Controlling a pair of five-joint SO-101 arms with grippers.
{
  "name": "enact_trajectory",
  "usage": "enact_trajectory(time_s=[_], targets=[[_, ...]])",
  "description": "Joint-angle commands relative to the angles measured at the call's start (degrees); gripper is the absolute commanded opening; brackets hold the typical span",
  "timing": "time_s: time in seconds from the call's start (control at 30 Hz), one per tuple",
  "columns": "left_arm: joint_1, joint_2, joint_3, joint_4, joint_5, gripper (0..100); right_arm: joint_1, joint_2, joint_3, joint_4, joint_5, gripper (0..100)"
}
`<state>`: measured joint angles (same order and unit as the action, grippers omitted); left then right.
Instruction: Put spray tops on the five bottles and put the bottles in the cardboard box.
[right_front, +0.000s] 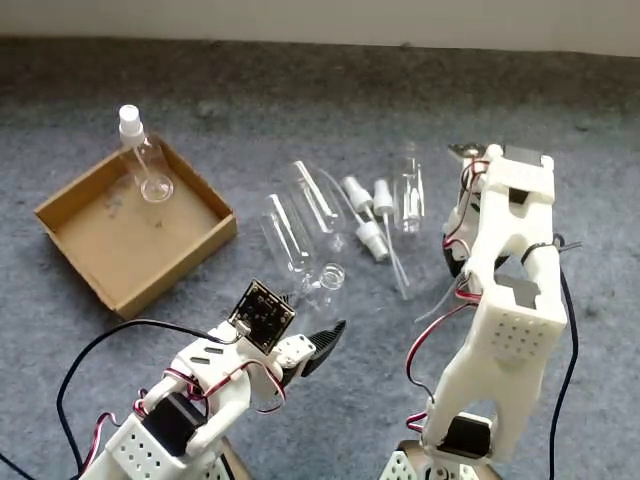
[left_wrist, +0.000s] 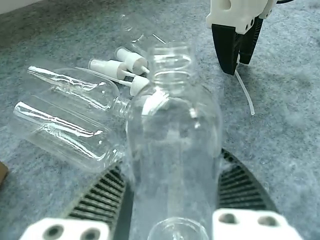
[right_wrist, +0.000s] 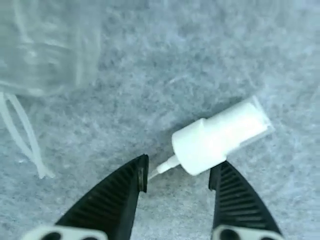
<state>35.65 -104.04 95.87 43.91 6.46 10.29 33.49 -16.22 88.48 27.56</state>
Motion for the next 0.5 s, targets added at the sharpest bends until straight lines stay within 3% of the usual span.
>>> enact_trajectory(time_s=[0.0,0.23,0.47], targets=[[0.66,-0.31,1.27,0.09,-0.44,3,1.10,-4.09,-0.22,-0.57,0.62,18.4],[0.57,-0.31,1.27,0.09,-0.44,3,1.71,-4.18,-0.31,-0.57,-2.37,18.4],[0.40,-0.31,1.27,0.09,-0.44,3,1.80,-4.18,-0.66,-0.66,12.57,18.3]])
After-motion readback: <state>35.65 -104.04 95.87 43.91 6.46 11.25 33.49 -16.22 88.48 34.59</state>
